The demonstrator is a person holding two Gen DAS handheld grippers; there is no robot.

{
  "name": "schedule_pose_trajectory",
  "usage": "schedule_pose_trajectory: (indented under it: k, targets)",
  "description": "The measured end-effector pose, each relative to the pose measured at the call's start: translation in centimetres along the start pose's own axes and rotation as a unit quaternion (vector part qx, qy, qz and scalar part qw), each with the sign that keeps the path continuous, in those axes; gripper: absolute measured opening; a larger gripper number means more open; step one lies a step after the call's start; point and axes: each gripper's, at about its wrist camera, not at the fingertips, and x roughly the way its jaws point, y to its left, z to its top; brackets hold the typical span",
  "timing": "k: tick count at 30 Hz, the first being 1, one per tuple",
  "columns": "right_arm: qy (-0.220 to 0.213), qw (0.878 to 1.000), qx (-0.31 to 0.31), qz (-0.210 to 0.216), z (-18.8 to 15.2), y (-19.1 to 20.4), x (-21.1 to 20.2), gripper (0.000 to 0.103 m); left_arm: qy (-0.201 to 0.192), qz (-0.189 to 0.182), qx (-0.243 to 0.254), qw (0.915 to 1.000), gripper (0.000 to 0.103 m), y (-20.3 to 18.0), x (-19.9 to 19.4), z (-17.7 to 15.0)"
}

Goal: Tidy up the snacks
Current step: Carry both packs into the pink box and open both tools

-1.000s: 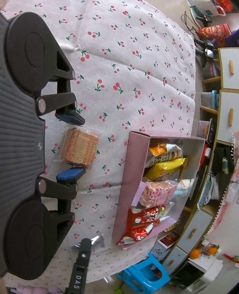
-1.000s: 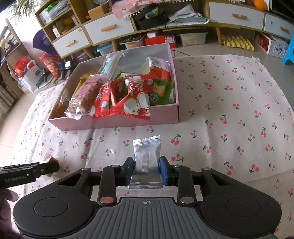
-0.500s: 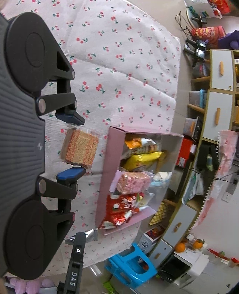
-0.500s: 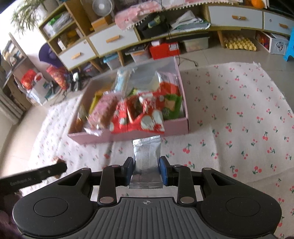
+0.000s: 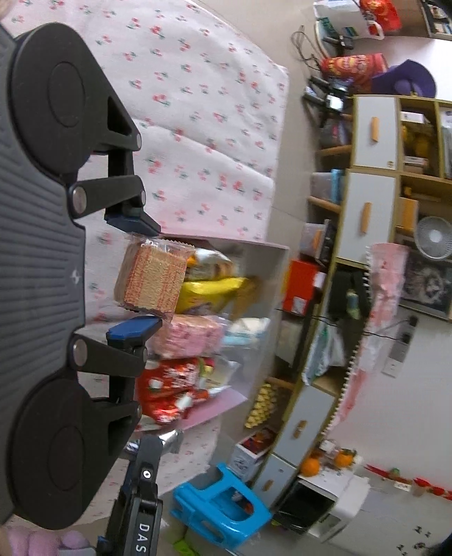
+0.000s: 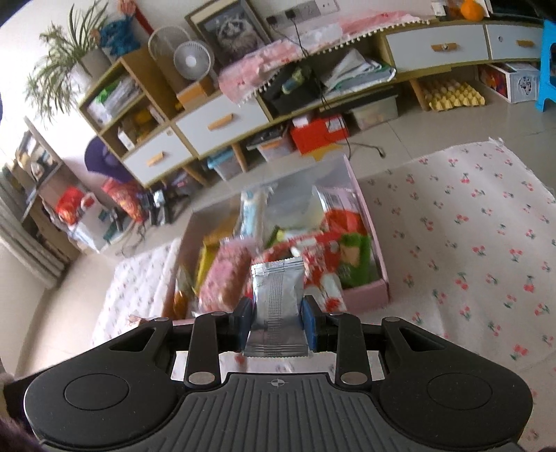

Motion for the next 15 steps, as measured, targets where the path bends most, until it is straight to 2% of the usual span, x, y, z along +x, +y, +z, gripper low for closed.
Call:
schedule_pose_trajectory:
  k: [4, 10, 15]
  targets:
    - [-0.019, 1.000, 0.017, 0.007, 0.8, -0.2, 0.9, 0.029, -0.029, 0.012, 0.003, 0.9995, 0.047, -0.3, 0.9, 0.5]
    - [-0.041, 0.999, 0.031, 0.008, 1.6, -0.5, 1.9, 0.029, -0.048, 0.022, 0.009, 0.9986, 0.047, -0.6, 2.2, 0.7]
    - [-0.059, 0.998, 0.030, 0.011, 1.8, -0.8, 2.8, 0.029, -0.054, 0.013, -0.005, 0.9984, 0.047, 0.0, 3.3, 0.3]
